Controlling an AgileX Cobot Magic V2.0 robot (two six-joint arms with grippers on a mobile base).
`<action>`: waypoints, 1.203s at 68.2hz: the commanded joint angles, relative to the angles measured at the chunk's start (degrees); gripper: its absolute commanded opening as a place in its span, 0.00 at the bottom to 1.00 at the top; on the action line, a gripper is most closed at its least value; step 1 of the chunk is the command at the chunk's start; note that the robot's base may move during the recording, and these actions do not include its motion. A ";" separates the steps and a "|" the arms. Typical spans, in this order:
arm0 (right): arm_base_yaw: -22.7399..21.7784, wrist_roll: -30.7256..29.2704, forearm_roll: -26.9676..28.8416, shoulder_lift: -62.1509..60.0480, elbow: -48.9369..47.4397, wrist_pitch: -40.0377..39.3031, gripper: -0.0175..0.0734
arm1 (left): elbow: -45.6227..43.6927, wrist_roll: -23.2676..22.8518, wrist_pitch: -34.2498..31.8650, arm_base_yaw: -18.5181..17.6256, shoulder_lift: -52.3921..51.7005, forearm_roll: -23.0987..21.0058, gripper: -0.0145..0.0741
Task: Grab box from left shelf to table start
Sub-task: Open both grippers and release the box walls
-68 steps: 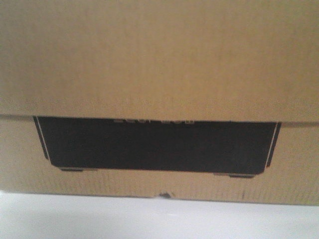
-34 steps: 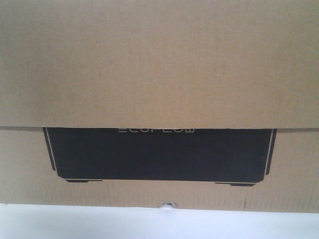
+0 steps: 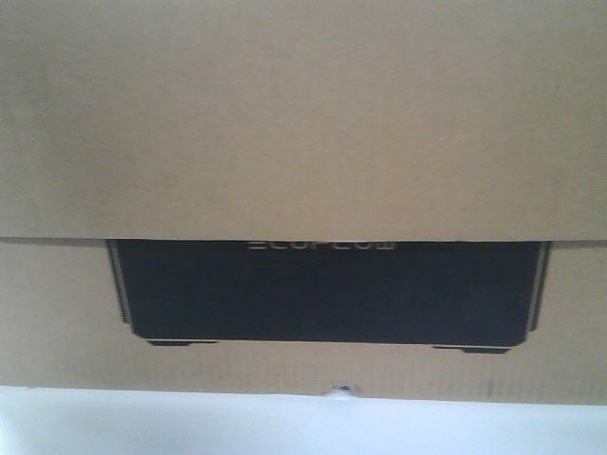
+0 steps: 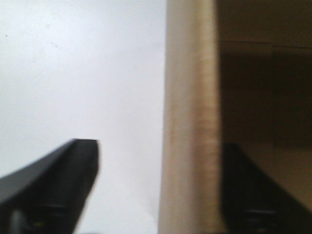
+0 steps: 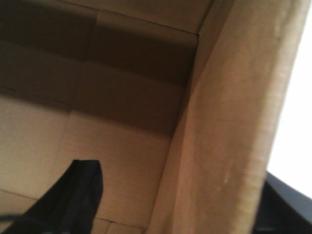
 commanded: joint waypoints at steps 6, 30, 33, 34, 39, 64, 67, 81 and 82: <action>0.88 -0.37 6.32 -1.73 -1.83 -1.82 0.85 | -0.18 -1.72 -2.70 -1.64 -0.07 -10.62 0.81; 0.82 2.85 -1.53 -5.27 -1.95 -1.60 0.85 | -7.59 -0.12 0.73 -1.64 -2.16 -10.51 0.81; 0.82 3.59 -2.31 -6.09 -2.00 -1.62 0.85 | -8.50 0.16 0.73 -1.64 -2.84 -9.93 0.81; 0.82 3.72 -2.49 -6.47 -2.00 -1.62 0.85 | -8.83 0.17 0.73 -1.64 -3.18 -9.75 0.81; 0.82 4.10 -3.00 -8.40 -2.00 -1.86 0.85 | -10.14 0.40 0.73 -1.64 -5.04 -7.47 0.81; 0.82 4.67 -3.52 -20.77 -2.00 -3.41 0.84 | -10.48 2.29 1.64 -1.64 -18.36 0.82 0.81; 0.82 4.67 -3.52 -22.66 -1.86 -3.41 0.84 | -9.89 3.06 1.77 -1.64 -19.97 1.36 0.80; 0.82 4.61 -3.52 -32.34 1.61 -4.53 0.64 | -1.31 3.35 -0.34 -1.64 -31.31 4.64 0.59; 0.82 4.61 -3.83 -33.04 2.13 -4.75 0.60 | -0.40 3.35 -0.72 -1.64 -32.23 4.89 0.57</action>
